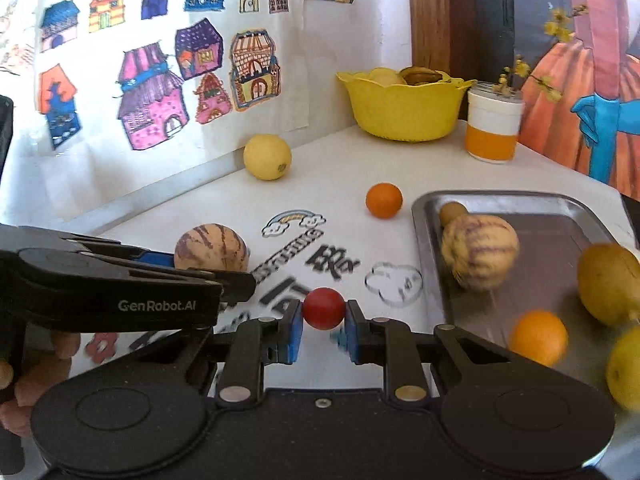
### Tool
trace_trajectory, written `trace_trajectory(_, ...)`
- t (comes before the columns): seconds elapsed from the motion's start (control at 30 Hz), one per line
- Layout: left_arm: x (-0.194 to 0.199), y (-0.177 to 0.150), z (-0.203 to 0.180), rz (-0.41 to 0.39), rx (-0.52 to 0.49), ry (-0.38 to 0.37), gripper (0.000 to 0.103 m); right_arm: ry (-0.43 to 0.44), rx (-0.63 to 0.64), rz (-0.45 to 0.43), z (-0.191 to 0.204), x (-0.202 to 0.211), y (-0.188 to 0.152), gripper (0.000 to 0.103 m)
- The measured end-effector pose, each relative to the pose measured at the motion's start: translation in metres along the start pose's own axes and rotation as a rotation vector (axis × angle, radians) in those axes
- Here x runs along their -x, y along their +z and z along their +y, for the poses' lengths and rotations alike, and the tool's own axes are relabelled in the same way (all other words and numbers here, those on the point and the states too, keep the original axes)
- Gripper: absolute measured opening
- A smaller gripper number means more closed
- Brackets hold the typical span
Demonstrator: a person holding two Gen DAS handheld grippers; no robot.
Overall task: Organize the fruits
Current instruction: 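Carry the pepino into the tray and open the left tool while the right tool releases the tomato there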
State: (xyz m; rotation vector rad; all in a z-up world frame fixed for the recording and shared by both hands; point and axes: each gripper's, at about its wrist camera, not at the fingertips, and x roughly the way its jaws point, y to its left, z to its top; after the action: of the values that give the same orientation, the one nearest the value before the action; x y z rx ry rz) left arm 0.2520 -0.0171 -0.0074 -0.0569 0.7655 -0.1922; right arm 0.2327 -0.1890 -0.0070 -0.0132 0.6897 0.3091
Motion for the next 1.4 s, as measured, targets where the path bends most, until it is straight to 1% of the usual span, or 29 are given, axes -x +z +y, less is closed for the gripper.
trace_trajectory(0.27,0.027,-0.022,-0.027,0.012,-0.005,-0.032,0.052,-0.029,-0.041,-0.056,-0.014,0.058,-0.023,0.024)
trace_trajectory(0.43,0.035,-0.025,-0.057,-0.001,-0.036,-0.073,0.052,-0.082,-0.081,-0.084,-0.034,0.083,-0.036,0.024)
trace_trajectory(0.53,0.036,-0.025,-0.080,-0.010,-0.059,-0.112,0.052,-0.123,-0.113,-0.090,-0.050,0.096,-0.046,0.024)
trace_trajectory(0.7,0.032,-0.026,-0.117,-0.002,-0.106,-0.168,0.052,-0.200,-0.155,-0.099,-0.075,0.115,-0.066,0.024)
trace_trajectory(0.77,0.031,-0.028,-0.132,0.001,-0.133,-0.189,0.052,-0.228,-0.170,-0.101,-0.085,0.120,-0.072,0.024)
trace_trajectory(0.83,0.035,-0.029,-0.146,-0.045,-0.181,-0.171,0.050,-0.242,-0.191,-0.102,-0.094,0.122,-0.077,0.024)
trace_trajectory(0.87,0.037,-0.028,-0.152,-0.056,-0.200,-0.180,0.048,-0.245,-0.200,-0.103,-0.098,0.123,-0.079,0.024)
trace_trajectory(0.97,0.040,-0.024,-0.163,-0.069,-0.211,-0.210,0.047,-0.251,-0.219,-0.109,-0.106,0.123,-0.082,0.024)
trace_trajectory(1.07,0.037,-0.022,-0.174,-0.067,-0.234,-0.219,0.047,-0.249,-0.232,-0.111,-0.109,0.123,-0.085,0.025)
trace_trajectory(1.17,0.032,-0.023,-0.182,-0.040,-0.234,-0.216,0.047,-0.247,-0.239,-0.117,-0.110,0.125,-0.087,0.025)
trace_trajectory(1.23,0.032,-0.025,-0.185,-0.045,-0.243,-0.198,0.048,-0.247,-0.241,-0.122,-0.111,0.126,-0.087,0.028)
trace_trajectory(1.3,0.033,-0.026,-0.184,-0.041,-0.240,-0.198,0.048,-0.250,-0.243,-0.128,-0.111,0.127,-0.087,0.030)
trace_trajectory(1.37,0.034,-0.026,-0.180,-0.037,-0.224,-0.199,0.050,-0.256,-0.245,-0.132,-0.110,0.128,-0.087,0.035)
trace_trajectory(1.4,0.036,-0.025,-0.178,-0.040,-0.217,-0.197,0.053,-0.259,-0.245,-0.134,-0.109,0.129,-0.087,0.039)
